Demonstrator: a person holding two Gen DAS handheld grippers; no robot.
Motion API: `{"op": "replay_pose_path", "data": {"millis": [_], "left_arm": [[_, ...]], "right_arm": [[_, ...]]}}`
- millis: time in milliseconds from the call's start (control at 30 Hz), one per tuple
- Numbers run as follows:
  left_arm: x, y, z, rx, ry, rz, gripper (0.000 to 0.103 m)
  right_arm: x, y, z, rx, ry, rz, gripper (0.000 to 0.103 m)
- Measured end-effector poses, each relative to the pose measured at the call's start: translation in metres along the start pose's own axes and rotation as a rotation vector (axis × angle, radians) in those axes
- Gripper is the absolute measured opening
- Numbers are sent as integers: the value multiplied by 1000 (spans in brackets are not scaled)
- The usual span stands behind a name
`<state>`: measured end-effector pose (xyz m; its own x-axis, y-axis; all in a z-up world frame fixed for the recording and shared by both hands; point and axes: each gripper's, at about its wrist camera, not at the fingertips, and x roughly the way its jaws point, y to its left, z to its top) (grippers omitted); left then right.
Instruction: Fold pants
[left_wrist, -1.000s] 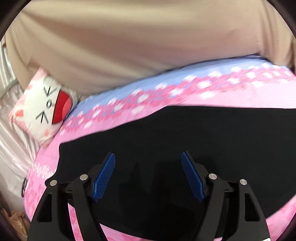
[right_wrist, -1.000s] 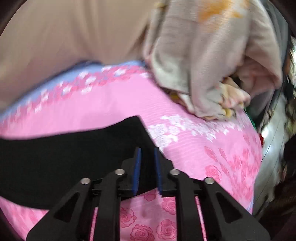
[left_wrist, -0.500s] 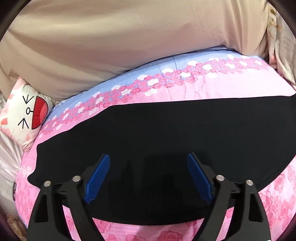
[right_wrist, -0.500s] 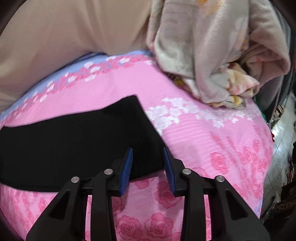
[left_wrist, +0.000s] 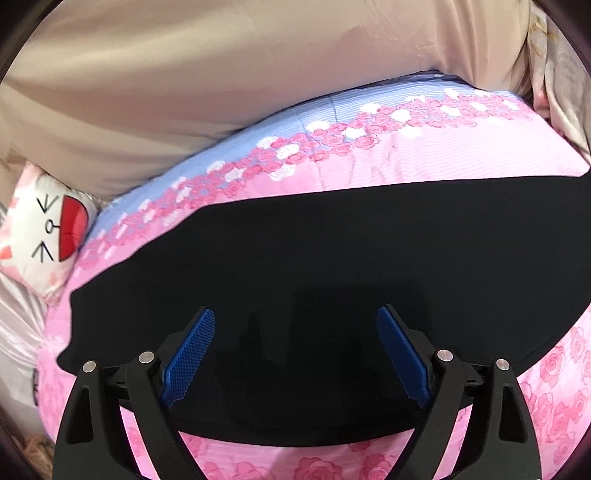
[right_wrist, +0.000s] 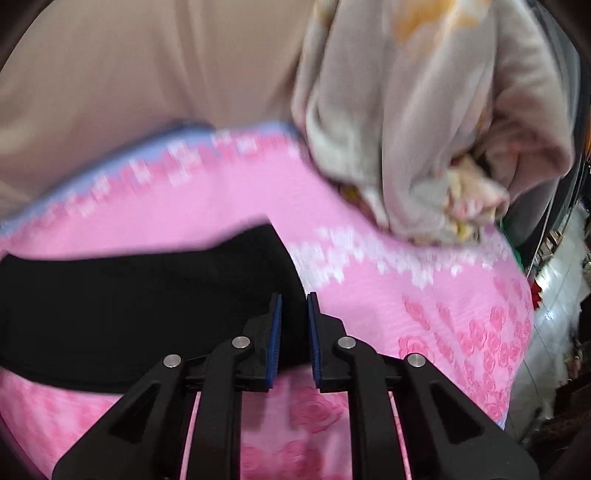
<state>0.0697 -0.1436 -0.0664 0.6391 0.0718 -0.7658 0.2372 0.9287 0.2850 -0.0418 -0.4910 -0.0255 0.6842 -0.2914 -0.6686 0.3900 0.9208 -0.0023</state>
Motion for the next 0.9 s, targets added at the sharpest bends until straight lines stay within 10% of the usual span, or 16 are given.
{"op": "replay_pose_path", "data": {"millis": [100,233,333,467,600,900], "left_arm": [[2,-3,1,7,-5,-41,87],[-3,-9,-3,49,-21,-30,87],[-5,-9,-2,49,-39,-24,87],[-7,-3,-3,48,-47,-17,87],[-7,18,-3,2,-52,-29,87],[8,53,-16,-83,-1,-87,87]], "right_arm": [[43,2,-18,-45,140,-35,11],[2,-1,-3,74,16,-4,17],[37,0,-14,34,152,-43,19],[16,-12,-11,109,97,-46,22],[-12,-30,-10,186,16,-30,69],[33,-31,-30,280,145,70,61]]}}
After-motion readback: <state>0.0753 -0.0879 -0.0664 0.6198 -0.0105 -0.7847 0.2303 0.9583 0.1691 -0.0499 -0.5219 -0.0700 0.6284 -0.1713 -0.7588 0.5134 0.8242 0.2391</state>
